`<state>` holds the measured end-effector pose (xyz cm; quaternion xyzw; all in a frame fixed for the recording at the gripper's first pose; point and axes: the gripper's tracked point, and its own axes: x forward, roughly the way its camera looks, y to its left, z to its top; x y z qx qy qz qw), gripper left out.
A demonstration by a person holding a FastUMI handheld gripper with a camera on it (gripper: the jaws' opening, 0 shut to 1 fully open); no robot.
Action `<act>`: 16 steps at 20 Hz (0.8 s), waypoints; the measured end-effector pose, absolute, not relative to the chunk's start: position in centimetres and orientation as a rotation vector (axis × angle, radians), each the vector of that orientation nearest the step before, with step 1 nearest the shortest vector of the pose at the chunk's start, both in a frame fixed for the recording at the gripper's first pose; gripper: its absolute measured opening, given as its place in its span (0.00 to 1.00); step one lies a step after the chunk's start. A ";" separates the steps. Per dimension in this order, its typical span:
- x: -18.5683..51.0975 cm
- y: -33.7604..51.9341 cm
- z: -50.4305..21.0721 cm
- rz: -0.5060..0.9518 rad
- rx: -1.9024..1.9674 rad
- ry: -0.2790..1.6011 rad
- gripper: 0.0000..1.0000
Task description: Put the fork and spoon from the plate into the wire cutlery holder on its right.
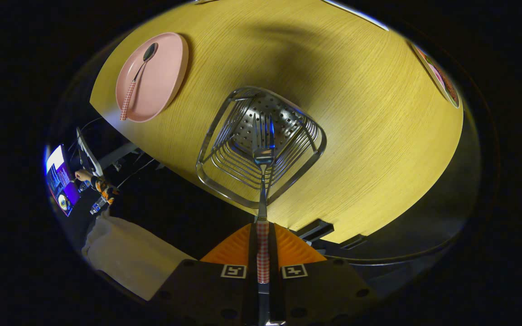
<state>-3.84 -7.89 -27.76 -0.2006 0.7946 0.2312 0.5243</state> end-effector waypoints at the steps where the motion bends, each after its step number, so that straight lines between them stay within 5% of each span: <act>1: -3.4 -7.3 -27.8 0.549 -0.445 1.887 0.14; 4: -2.1 -6.9 -27.2 0.552 -0.407 1.840 0.17; 7: -1.2 -5.8 -26.1 0.582 -0.334 1.751 0.61; 8: -1.0 -5.5 -25.1 0.591 -0.304 1.716 0.62; 9: -0.9 -5.2 -24.4 0.594 -0.275 1.684 0.80; 11: -0.3 -4.5 -22.9 0.602 -0.227 1.599 0.99; 16: 0.9 -2.0 -18.9 0.595 -0.100 1.323 1.00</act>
